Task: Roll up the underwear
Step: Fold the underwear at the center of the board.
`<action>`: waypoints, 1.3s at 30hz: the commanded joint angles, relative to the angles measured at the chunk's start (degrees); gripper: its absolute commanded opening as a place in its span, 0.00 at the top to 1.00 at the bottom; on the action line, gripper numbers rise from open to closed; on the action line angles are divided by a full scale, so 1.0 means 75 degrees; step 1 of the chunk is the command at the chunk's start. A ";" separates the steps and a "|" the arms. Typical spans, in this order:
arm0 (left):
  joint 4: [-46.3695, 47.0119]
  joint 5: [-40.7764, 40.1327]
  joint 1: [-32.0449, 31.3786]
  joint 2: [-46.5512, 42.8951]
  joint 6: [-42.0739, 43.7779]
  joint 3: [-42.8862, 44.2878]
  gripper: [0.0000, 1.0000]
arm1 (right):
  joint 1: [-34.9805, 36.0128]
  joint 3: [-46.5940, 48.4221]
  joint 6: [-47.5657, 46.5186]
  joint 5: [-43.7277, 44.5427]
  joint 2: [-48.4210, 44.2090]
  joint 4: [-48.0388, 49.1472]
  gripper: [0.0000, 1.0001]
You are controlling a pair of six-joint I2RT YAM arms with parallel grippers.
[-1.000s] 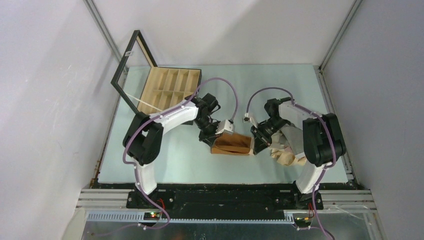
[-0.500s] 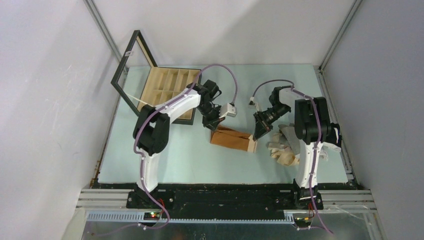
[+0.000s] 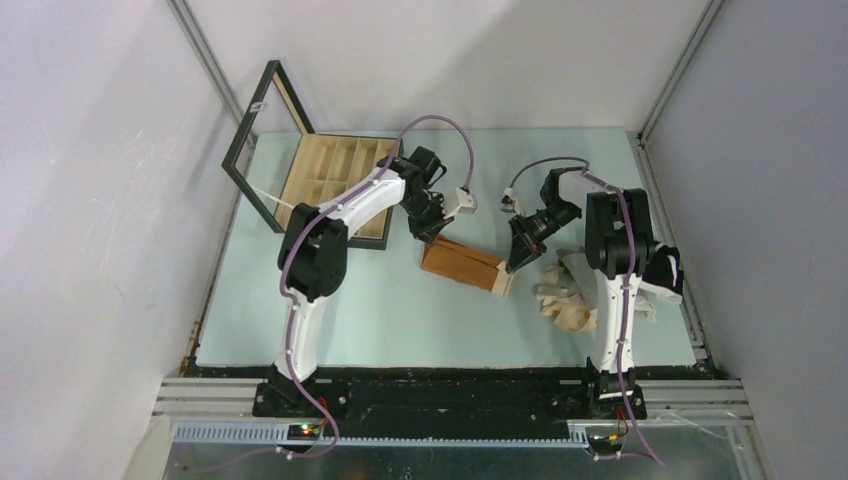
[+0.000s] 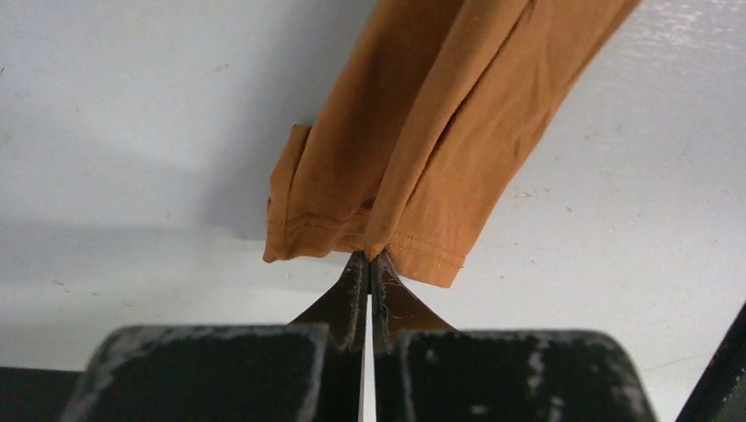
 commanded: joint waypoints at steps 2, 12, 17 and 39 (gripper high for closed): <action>0.0426 -0.0571 0.0128 0.0149 -0.0711 0.0374 1.00 | -0.0007 0.0311 0.0284 -0.0002 0.0164 -0.0153 1.00; 0.0744 -0.0516 0.0133 0.0604 -0.1662 0.1041 1.00 | -0.0121 0.0309 0.0848 0.0093 0.0261 0.0213 1.00; 0.1008 -0.0916 0.0122 0.0797 -0.1971 0.1191 1.00 | -0.0255 0.0270 0.1526 0.0168 0.0275 0.0653 1.00; 0.3029 -0.3260 0.0344 -0.3110 -0.7103 -0.0861 0.33 | -0.0724 -0.2149 0.2188 0.0796 -0.4845 0.4189 0.01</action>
